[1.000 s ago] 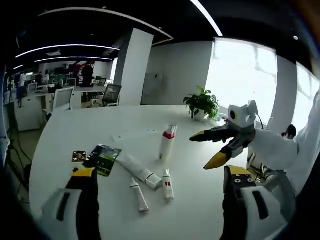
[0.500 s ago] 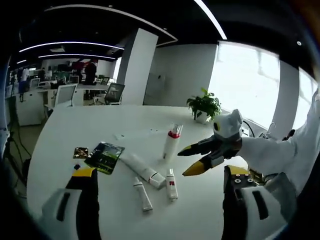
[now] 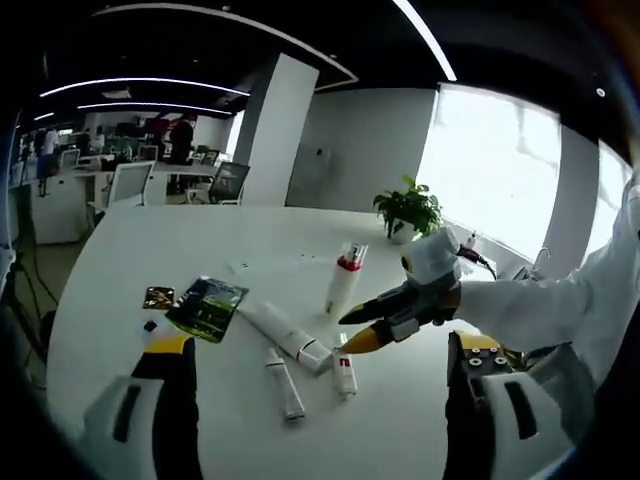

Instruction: Arrange the skincare products in the storage area until every visible bottle or jar stands upright without overlapping.

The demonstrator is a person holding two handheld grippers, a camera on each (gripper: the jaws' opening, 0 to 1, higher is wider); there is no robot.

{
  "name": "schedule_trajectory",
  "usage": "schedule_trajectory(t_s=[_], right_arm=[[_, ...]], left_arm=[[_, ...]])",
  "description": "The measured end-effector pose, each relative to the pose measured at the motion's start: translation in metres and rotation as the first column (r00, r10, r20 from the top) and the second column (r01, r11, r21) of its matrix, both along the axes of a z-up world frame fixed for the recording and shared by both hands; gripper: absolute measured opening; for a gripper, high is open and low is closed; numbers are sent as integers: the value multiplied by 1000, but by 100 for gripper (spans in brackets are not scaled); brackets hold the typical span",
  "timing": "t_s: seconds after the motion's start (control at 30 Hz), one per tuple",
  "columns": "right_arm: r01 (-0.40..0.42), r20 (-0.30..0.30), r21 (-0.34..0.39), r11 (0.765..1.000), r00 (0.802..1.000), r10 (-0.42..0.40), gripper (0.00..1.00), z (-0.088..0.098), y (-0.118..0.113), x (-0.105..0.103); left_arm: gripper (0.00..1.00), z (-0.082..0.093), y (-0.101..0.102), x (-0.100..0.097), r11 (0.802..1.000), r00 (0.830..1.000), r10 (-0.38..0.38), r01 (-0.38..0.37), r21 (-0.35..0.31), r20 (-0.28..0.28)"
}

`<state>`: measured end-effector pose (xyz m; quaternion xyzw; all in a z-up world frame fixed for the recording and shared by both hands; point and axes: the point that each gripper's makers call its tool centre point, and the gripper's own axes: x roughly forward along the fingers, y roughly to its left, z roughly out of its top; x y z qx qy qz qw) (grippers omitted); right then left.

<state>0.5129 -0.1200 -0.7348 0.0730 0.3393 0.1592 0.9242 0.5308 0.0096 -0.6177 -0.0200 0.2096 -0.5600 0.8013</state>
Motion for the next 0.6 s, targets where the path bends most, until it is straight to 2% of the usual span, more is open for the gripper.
schedule_trajectory(t_s=[0.13,0.3,0.6], right_arm=[[16,-22,58,998,1000,-14,42,-4,5,5],[14,-39,52,999,999,-12,36,-10,7,12],[39,-79,71,997,996,-34,33,-28,8,20]], left_arm=[[99,-1,3,1,1000,1000,8,-8,-3,3],[99,-4,7,2,1000,1000,20,-20,-2,-5],[99,-6,10,6,999,999,43,-43,-18,-12]])
